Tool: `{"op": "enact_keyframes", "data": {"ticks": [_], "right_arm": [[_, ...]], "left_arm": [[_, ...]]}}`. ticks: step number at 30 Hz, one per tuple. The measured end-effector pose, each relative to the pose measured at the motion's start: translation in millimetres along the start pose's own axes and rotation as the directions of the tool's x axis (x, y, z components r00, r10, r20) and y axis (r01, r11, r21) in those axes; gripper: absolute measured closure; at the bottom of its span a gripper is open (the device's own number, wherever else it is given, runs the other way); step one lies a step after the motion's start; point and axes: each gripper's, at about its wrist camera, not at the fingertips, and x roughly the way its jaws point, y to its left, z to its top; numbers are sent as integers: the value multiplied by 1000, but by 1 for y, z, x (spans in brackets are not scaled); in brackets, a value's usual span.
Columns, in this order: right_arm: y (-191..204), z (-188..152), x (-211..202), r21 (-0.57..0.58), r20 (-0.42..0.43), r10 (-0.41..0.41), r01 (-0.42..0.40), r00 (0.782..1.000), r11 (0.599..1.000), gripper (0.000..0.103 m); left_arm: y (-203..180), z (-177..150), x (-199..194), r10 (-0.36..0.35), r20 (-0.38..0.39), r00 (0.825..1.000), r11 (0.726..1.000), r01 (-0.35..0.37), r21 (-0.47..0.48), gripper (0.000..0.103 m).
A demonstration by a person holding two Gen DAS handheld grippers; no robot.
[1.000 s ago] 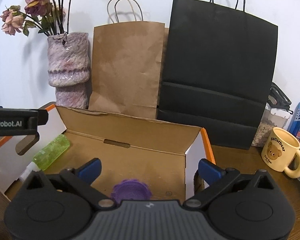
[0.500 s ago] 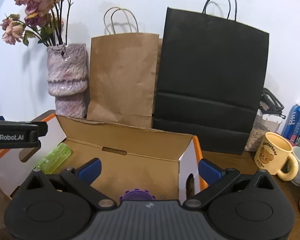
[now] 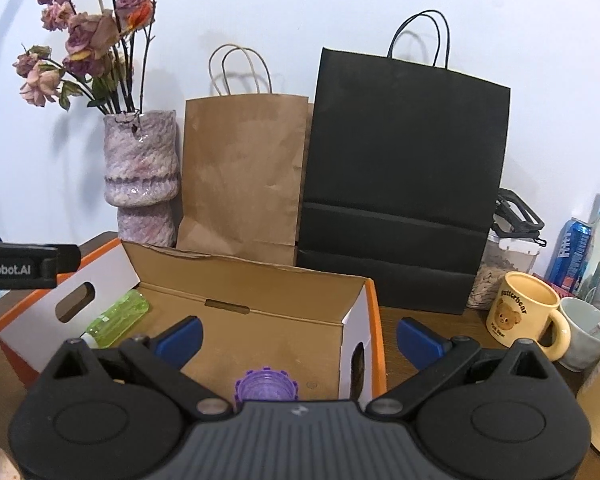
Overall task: Organize rigid objects
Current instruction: 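Release the green bottle and purple cap into the red box with both grippers, then withdraw both grippers from the box back toward the remaining objects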
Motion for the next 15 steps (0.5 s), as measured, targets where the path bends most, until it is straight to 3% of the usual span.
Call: {"op": "enact_keyframes", "data": {"ticks": [15], "right_arm": [[-6, -16, -48, 13, 21, 10, -10, 1000, 1000, 0]], "left_arm": [[6, -15, -47, -15, 30, 999, 1000, 15, 6, 0]]}}
